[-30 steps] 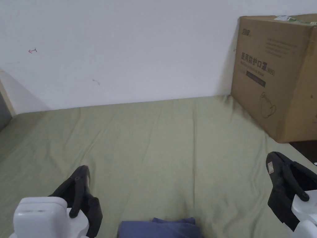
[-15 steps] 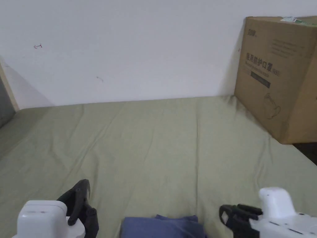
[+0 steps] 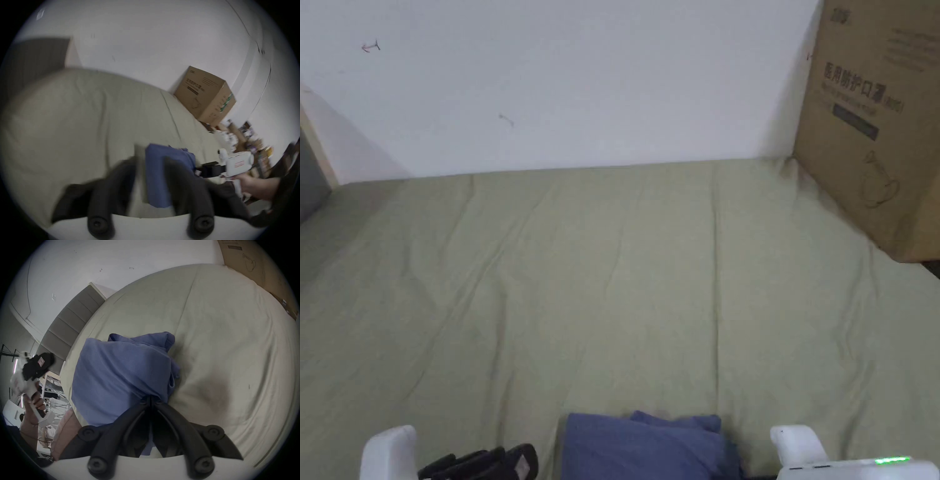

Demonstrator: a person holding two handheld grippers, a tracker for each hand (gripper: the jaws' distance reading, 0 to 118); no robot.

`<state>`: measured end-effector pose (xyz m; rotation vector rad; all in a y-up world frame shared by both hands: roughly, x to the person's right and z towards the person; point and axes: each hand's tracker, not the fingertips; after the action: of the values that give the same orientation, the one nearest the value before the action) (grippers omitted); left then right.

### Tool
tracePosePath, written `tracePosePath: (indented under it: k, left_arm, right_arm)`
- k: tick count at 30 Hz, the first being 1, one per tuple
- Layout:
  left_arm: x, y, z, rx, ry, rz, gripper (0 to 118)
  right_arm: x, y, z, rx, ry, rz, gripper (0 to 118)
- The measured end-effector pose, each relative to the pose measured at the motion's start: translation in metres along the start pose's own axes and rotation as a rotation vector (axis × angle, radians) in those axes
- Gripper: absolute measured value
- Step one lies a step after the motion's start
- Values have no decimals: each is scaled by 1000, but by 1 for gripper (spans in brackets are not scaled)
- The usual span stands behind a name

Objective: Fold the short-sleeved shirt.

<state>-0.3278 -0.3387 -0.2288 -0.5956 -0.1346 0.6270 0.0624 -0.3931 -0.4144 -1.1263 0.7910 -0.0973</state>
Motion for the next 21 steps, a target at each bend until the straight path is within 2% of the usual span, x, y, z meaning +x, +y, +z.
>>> tracePosePath:
  k: [2,3,6,9,13,17,18,19,21]
  left_arm:
    - [-23,-1,-20,-94,-137,138,106]
    - [-35,-2,-32,-135,-198,201,118]
    - [-77,-8,-61,-216,-318,357,118]
    - [-88,-18,-100,-320,-467,503,118]
    - [-62,-18,-137,-413,-652,537,118]
    - [-51,-24,-168,-483,-699,491,118]
    - [-50,-25,-170,-473,-709,474,117]
    - [-49,-26,-169,-461,-690,449,107]
    - [-65,-29,-167,-435,-484,306,25]
  right_arm:
    - [3,0,-1,1,11,-6,2]
    - [3,0,-2,0,13,-14,2]
    - [2,0,-1,-1,11,-27,2]
    - [1,-1,-1,-2,13,-26,2]
    - [2,0,-1,-9,13,-37,2]
    - [1,0,-2,-13,12,-39,2]
    - [2,-1,-2,-12,13,-43,2]
    - [3,-1,-2,-10,16,-50,2]
    - [6,-4,-3,-2,26,-73,2]
